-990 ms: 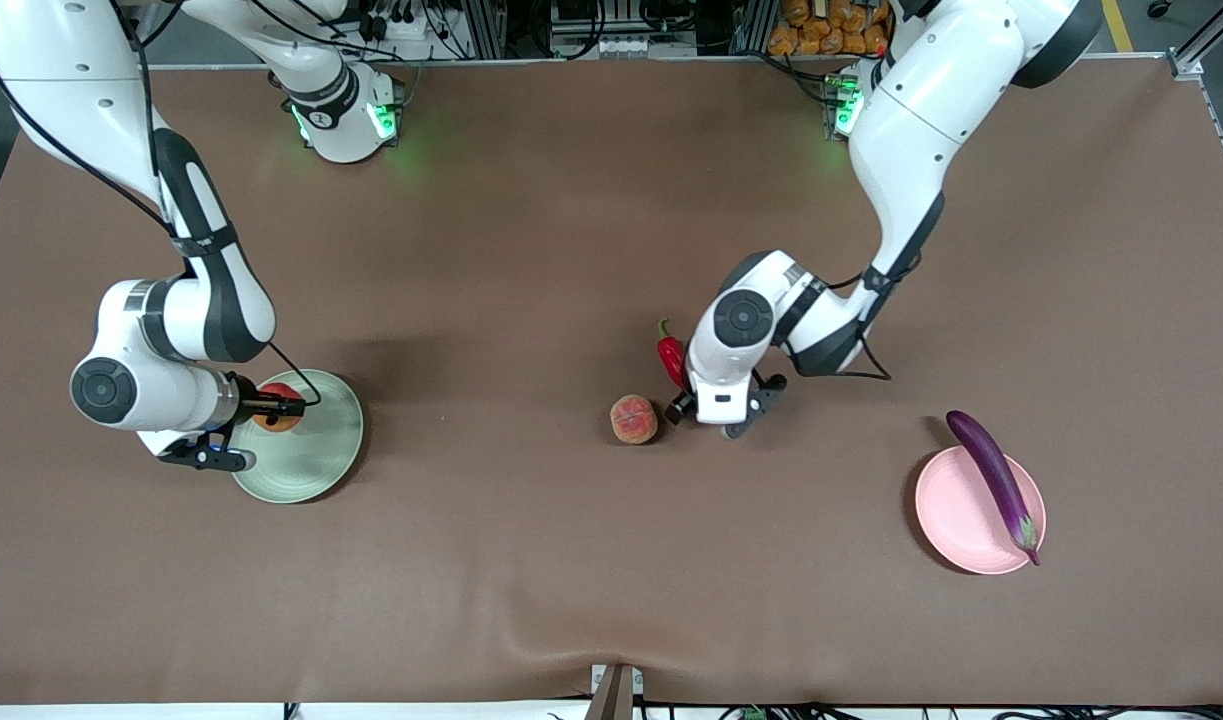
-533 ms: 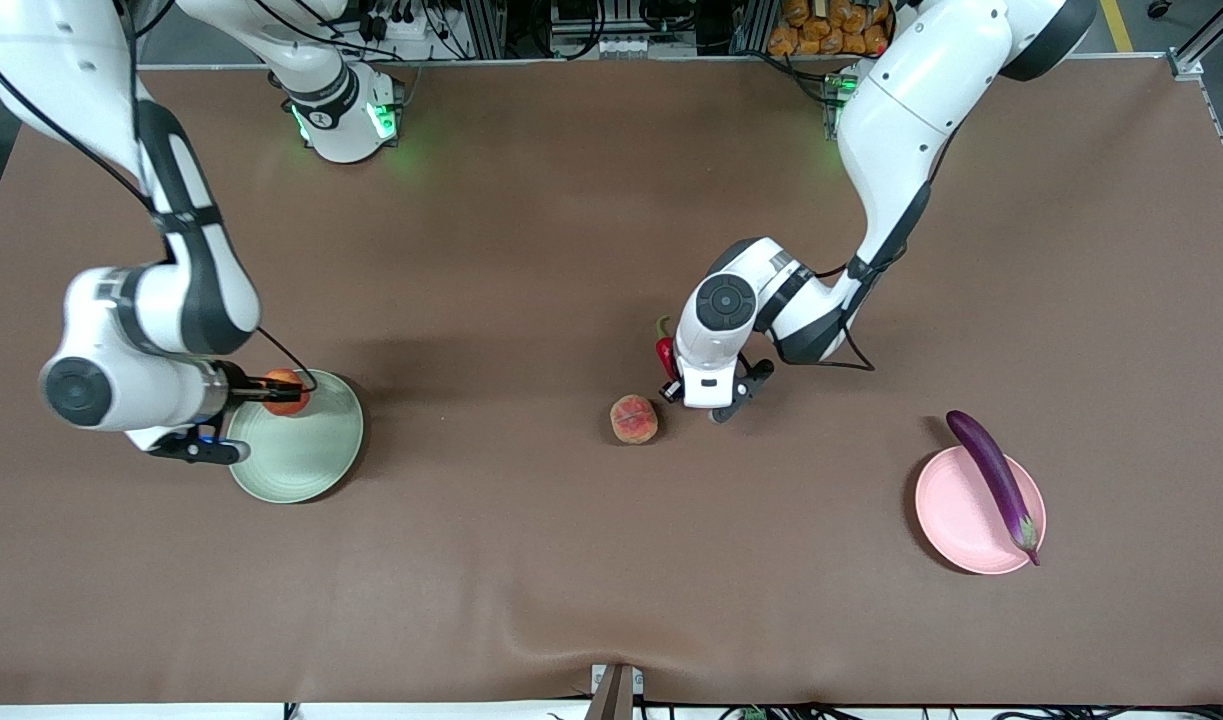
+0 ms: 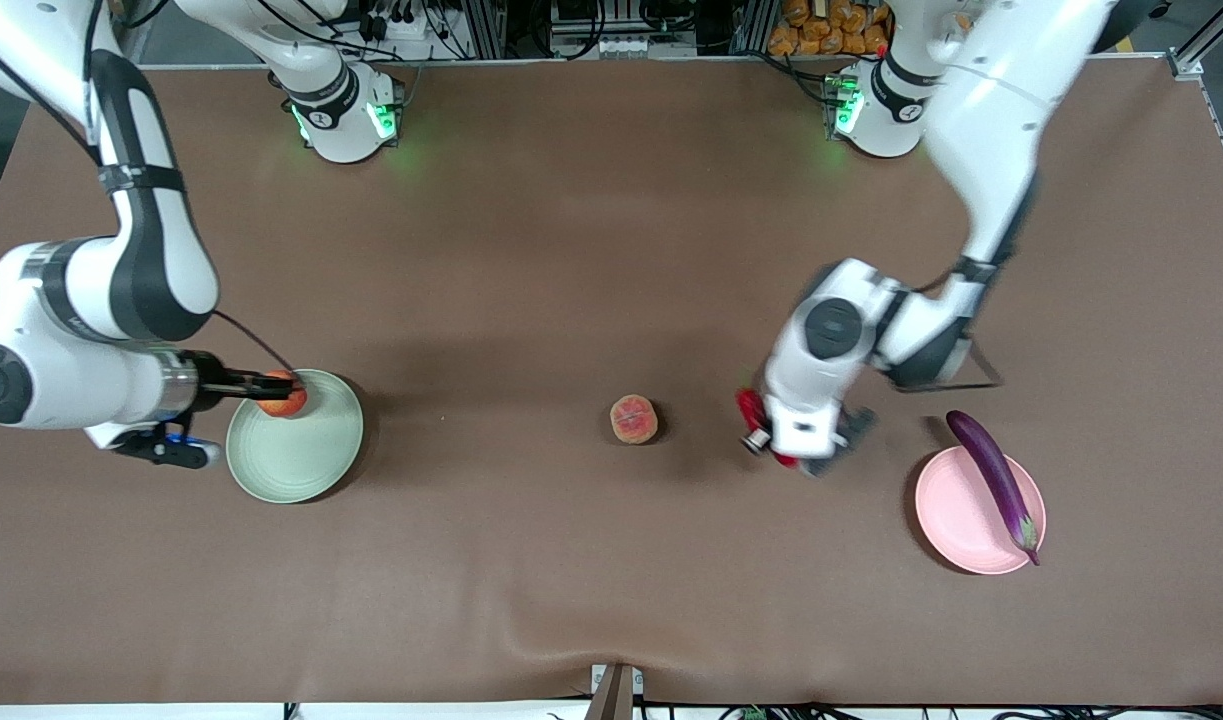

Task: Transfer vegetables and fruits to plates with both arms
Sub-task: 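Release the apple on the green plate while the left gripper carries the pepper, then grasp the peach with the right gripper while the left gripper releases the pepper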

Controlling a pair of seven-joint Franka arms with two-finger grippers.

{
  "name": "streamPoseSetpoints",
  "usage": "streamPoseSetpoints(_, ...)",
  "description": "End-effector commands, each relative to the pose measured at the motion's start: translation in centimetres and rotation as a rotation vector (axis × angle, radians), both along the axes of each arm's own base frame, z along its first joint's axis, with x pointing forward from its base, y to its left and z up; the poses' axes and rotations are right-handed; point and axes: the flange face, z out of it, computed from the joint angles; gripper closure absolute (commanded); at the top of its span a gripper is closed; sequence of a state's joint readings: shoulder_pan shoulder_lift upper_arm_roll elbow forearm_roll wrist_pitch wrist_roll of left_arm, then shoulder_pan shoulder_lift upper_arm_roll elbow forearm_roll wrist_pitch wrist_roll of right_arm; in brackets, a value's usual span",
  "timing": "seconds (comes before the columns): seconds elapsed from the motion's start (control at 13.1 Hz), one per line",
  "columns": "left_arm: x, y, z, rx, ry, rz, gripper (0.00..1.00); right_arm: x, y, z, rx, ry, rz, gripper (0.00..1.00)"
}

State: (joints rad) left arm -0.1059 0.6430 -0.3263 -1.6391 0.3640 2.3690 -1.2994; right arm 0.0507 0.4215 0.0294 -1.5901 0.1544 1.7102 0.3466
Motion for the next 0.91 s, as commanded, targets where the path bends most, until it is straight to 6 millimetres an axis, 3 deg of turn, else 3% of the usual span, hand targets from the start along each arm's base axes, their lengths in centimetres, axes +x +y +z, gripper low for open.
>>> streamPoseSetpoints(0.0, 4.2, 5.5, 1.5, -0.009, -0.009, 0.02, 1.0, -0.5, 9.1, 2.2, -0.019, 0.014, -0.172, 0.0)
streamPoseSetpoints(0.08, 5.5, 8.7, 1.7, -0.014, -0.017, 0.063, 1.0, -0.8, 13.2, 2.6, -0.036, 0.003, -0.23, 0.0)
streamPoseSetpoints(0.15, 7.2, 11.9, 2.3, -0.019, -0.038, 0.086, 1.0, -0.5, 16.0, 1.9, -0.043, -0.023, -0.313, 0.0)
streamPoseSetpoints(0.3, 8.1, 15.2, 3.1, -0.004, -0.049, -0.027, 1.0, -0.5, 21.7, 1.2, 0.006, -0.085, -0.476, 0.0)
streamPoseSetpoints(0.38, 8.5, 18.0, 2.6, 0.013, -0.043, -0.071, 1.0, -1.3, 25.6, -0.1, 0.027, -0.105, -0.528, 0.0)
streamPoseSetpoints(0.46, 8.8, 19.3, 1.8, 0.024, -0.034, -0.121, 1.0, -1.7, 28.8, -1.0, 0.046, -0.137, -0.577, 0.0)
streamPoseSetpoints(0.53, 9.4, 21.3, 1.2, 0.037, -0.036, -0.158, 1.0, -1.6, 30.8, -1.9, 0.067, -0.166, -0.627, 0.0)
streamPoseSetpoints(0.69, 10.2, 23.1, -0.8, 0.051, -0.025, -0.188, 1.0, -2.3, 35.9, -4.4, 0.105, -0.208, -0.677, 0.0)
streamPoseSetpoints(0.84, 10.4, 23.3, -2.5, 0.045, -0.017, -0.188, 1.0, -2.7, 39.0, -7.4, 0.131, -0.249, -0.68, 0.0)
